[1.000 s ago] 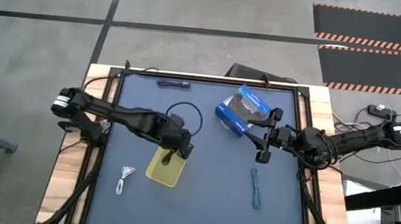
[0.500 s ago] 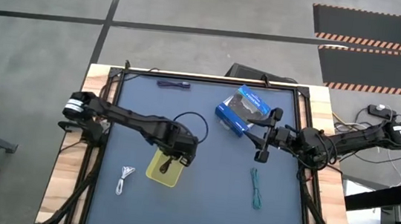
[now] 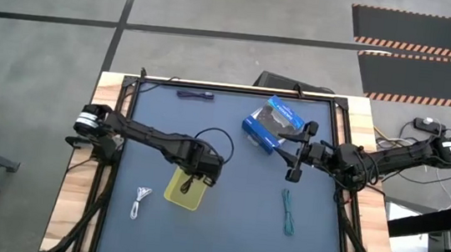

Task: Pick and place USB-C Cables
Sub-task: Put the black charger cable into the yellow bin

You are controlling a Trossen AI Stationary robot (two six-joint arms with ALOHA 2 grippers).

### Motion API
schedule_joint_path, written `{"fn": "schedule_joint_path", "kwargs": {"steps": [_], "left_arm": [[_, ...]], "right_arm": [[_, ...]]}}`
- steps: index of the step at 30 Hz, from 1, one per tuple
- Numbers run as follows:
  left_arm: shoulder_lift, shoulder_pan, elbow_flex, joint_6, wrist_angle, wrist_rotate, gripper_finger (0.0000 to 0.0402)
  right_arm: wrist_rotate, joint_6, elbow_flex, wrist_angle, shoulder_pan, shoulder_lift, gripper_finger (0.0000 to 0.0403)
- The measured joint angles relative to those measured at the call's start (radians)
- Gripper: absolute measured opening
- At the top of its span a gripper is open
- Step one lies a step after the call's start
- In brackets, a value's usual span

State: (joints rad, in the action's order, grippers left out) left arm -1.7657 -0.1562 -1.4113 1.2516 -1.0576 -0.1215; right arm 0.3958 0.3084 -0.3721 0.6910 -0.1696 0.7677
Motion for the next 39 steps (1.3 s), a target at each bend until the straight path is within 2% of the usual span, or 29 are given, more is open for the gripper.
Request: {"fn": "schedule_joint_path", "kwargs": {"steps": [13,22,39], "left_arm": [[0.0,-0.001,0.122,0.025,0.139,0.0,0.004],[0.0,-0.004,0.182,0.022,0.178,-0.069,0.004],[0.0,-0.024,0.191,0.024,0.19,-0.087,0.004]], "right_arm": [[0.0,0.006,0.0,-0.006,0.0,0.0,0.0183],[0.017,0.008,0.0,-0.009,0.0,0.0,0.0183],[0.043,0.015,0.0,-0.023,0.0,0.001,0.0183]]}}
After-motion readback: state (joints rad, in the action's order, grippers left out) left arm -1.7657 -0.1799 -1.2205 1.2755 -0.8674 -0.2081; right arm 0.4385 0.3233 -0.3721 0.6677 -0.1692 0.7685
